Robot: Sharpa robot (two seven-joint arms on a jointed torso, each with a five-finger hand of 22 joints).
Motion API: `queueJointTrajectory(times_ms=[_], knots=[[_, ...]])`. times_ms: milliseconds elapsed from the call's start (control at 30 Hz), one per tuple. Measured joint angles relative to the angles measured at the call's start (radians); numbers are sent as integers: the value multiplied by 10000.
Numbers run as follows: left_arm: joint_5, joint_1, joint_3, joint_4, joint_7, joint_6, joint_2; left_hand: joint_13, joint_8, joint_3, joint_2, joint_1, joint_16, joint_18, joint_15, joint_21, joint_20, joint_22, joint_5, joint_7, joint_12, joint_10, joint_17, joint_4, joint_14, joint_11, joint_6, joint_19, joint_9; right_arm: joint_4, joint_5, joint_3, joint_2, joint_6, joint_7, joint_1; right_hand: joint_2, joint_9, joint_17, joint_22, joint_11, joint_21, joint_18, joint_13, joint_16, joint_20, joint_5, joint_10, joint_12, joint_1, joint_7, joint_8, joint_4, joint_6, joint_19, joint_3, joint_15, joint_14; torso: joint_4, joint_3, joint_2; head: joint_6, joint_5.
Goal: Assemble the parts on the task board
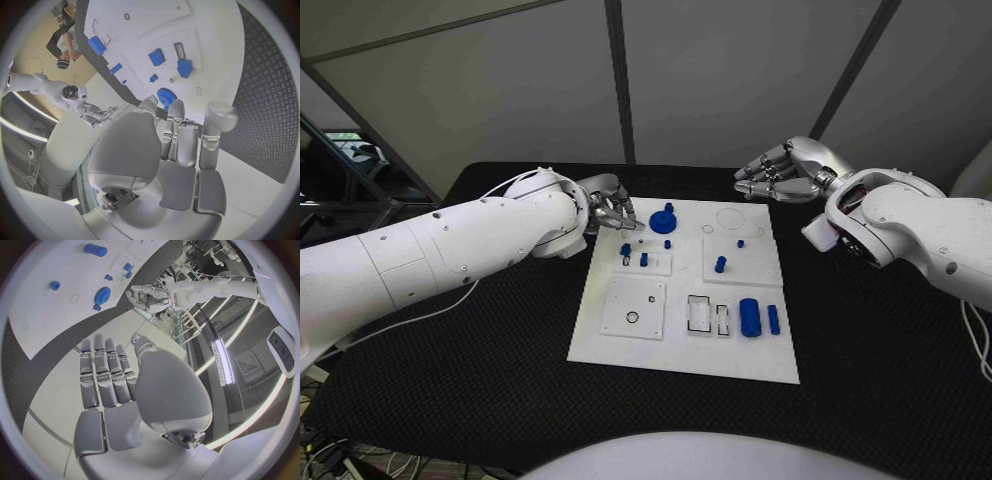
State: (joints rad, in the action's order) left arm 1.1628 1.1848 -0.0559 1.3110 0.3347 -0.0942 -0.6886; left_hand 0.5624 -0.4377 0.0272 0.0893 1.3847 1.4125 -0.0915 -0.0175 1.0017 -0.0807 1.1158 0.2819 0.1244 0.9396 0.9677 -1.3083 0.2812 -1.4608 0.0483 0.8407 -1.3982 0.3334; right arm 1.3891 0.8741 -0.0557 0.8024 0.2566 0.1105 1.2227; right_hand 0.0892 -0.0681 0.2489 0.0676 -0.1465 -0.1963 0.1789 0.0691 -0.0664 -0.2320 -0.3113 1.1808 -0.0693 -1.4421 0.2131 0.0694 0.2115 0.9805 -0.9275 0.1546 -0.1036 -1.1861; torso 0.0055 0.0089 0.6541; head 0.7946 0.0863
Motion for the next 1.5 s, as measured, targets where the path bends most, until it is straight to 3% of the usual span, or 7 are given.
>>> queueJointTrajectory(times_ms=[133,333,433,467,500,600,1500], knots=[[9,40,-5,-209,-15,497,-55,247,303,-122,12,330,518,1,0,881,18,757,0,-4,483,106,-3,-122,0,-45,93,-196,-311,-12,0,0,-2,-3,0,0,0,0,1,0,0,0,0,0,0,0,0,0,0,0,0,0,0,0,0,0,0,0,0,1,0,-13,1],[30,198,-20,-632,-121,1493,-41,3251,937,-381,-100,679,1226,3,-34,2321,54,1875,-12,-68,2767,1785,-2,-249,-34,-89,388,-517,-822,-21,0,0,-3,-8,-1,-1,0,0,-11,0,0,41,-1,1,0,0,1,0,0,0,0,0,0,0,0,0,0,0,-6,7,-1,-27,-6],[82,275,-26,-836,-233,1991,15,4039,1216,-392,-238,817,1424,43,-70,2770,72,1922,-845,-102,3292,2259,-2,-323,-69,-145,422,-634,-996,-24,0,0,-4,-10,-2,-1,0,0,-11,0,0,40,0,0,0,0,1,0,0,0,0,0,0,0,0,0,0,0,-12,8,-1,-36,-20],[114,304,-26,-915,-289,2204,54,4202,1295,-376,-238,818,1443,625,-78,2878,71,1922,-1033,-102,3389,2361,-2,-339,-60,-177,422,-634,-1044,-26,0,1,-4,-11,-2,-2,0,0,-10,1,0,40,-1,0,0,0,1,0,0,0,0,0,0,0,0,0,0,0,-12,8,0,-37,-22],[140,325,-26,-982,-335,2362,90,4313,1367,-369,-257,837,1447,620,-101,2961,71,1922,-1138,-102,3461,2423,-2,-345,-38,-210,422,-634,-1082,-28,1,1,-5,-11,-3,-2,0,0,-11,1,0,40,0,1,0,0,1,0,0,0,0,0,0,0,0,0,0,0,-12,8,0,-41,-24],[227,376,-29,-1217,-493,2819,227,4508,1540,-396,-276,856,1505,378,-148,3098,92,1922,-1217,-102,3567,2499,-2,-372,-64,-286,422,-653,-1175,-38,1,1,-17,-13,-4,-2,0,0,-11,0,0,40,-1,1,0,0,1,0,0,0,0,0,0,0,0,0,0,0,-13,10,0,-42,-25],[711,428,-17,-2189,-1097,4087,869,4682,2392,-340,-395,1107,1559,383,-292,3503,218,1920,-1251,-264,3615,2605,1,-677,-62,-392,259,-702,-1630,-58,1,1,-85,-25,-12,-2,0,0,-9,2,0,40,0,-6,0,0,2,0,0,0,0,0,0,1,0,0,0,0,-7,10,9,19,-1]])
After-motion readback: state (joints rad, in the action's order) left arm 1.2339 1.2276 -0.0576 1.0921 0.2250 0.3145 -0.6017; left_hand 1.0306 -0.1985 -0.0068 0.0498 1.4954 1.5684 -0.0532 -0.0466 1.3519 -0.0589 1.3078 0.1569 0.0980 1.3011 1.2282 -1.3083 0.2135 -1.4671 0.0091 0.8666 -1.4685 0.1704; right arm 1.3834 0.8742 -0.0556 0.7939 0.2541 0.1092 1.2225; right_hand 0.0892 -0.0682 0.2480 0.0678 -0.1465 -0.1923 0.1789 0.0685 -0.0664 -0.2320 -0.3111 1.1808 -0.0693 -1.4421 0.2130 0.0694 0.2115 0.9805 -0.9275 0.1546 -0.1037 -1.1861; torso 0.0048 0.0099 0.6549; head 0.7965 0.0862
